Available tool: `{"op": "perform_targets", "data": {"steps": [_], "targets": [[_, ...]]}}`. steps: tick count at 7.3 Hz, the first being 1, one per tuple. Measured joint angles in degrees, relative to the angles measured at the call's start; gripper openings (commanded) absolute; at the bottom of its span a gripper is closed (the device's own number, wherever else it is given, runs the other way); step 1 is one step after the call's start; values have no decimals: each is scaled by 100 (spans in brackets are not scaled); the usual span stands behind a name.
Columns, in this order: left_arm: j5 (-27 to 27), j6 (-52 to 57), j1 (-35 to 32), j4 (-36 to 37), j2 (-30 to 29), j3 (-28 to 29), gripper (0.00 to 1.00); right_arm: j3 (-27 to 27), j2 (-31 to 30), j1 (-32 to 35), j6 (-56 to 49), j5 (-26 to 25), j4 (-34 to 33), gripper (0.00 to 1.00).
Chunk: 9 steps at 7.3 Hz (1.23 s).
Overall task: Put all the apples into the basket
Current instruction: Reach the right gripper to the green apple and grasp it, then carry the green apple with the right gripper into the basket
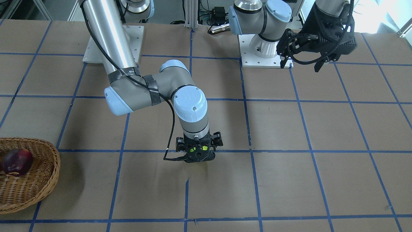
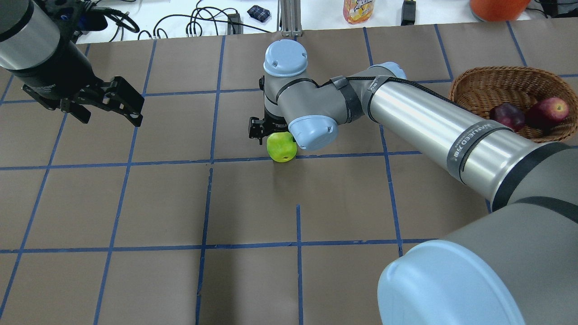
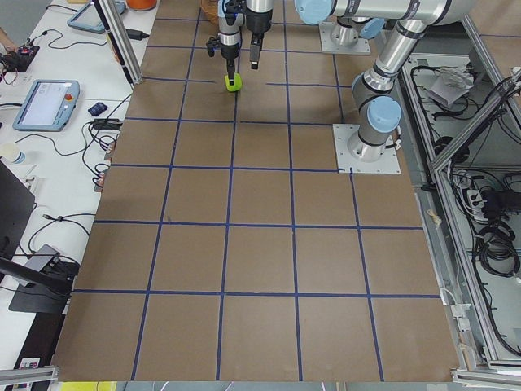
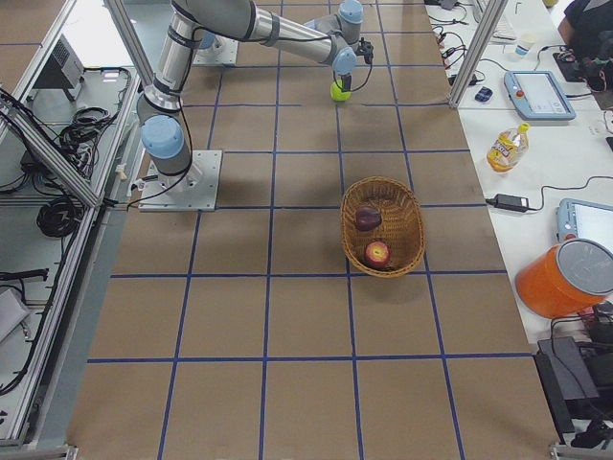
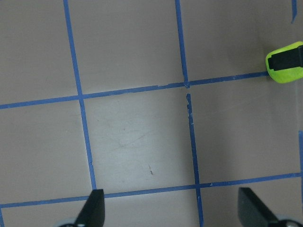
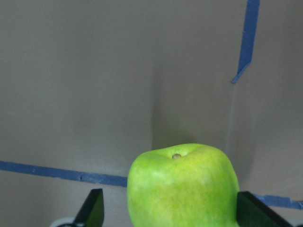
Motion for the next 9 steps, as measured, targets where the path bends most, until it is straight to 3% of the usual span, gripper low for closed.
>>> {"op": "perform_targets", "data": {"steps": [3, 4, 5, 7, 9], "targets": [[-136, -32, -3, 367, -47, -57, 100, 14, 185, 0, 11, -259, -73, 98], [-147, -9, -11, 503, -5, -43, 100, 12, 209, -1, 7, -271, -90, 35], [-197, -14, -25, 616, 33, -10, 100, -3, 211, -11, -10, -277, -79, 0], [-522, -102, -56, 537, 36, 180, 100, -32, 93, -130, -23, -280, 90, 0], [-612, -217, -41, 134, -92, 380, 100, -62, -496, -674, -75, -279, 886, 0]]}}
